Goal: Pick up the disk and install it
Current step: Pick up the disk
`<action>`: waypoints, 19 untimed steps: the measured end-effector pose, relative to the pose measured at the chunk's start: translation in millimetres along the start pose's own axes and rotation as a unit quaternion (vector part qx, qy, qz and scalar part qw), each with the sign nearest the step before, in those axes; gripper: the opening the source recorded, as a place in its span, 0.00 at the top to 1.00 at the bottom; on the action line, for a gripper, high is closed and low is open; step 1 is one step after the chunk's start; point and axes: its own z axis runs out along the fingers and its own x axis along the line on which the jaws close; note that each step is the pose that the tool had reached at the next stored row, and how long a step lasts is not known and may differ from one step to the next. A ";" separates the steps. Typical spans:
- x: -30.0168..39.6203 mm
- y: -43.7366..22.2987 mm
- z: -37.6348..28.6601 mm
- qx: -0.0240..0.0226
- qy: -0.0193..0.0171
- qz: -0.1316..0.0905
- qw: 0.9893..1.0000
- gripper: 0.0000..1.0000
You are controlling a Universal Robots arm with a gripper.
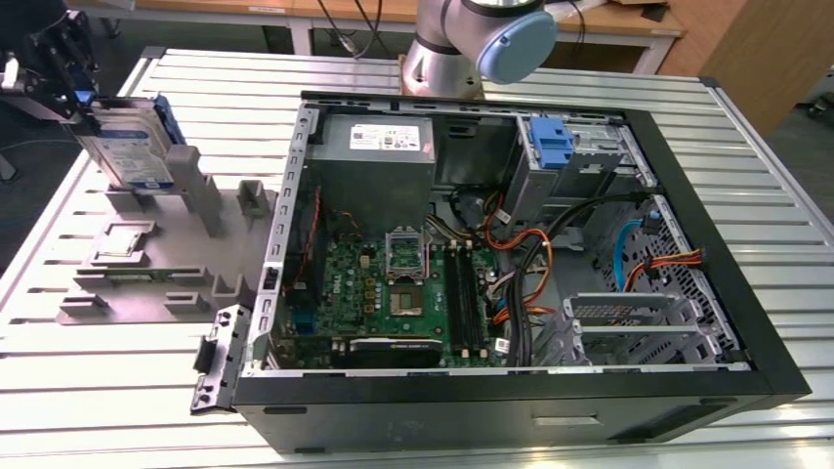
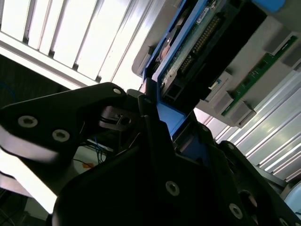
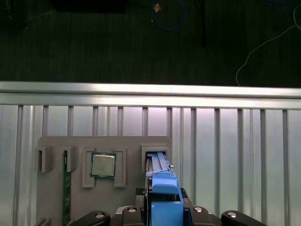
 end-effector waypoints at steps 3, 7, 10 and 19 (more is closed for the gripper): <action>-0.2 0.1 -4.4 0.000 0.000 0.000 1.000 0.64; -0.6 0.3 -11.0 0.000 0.000 0.000 1.000 0.64; -0.9 0.5 -16.0 0.000 0.000 0.000 1.000 0.64; -1.1 0.6 -18.7 0.000 0.000 0.000 1.000 0.64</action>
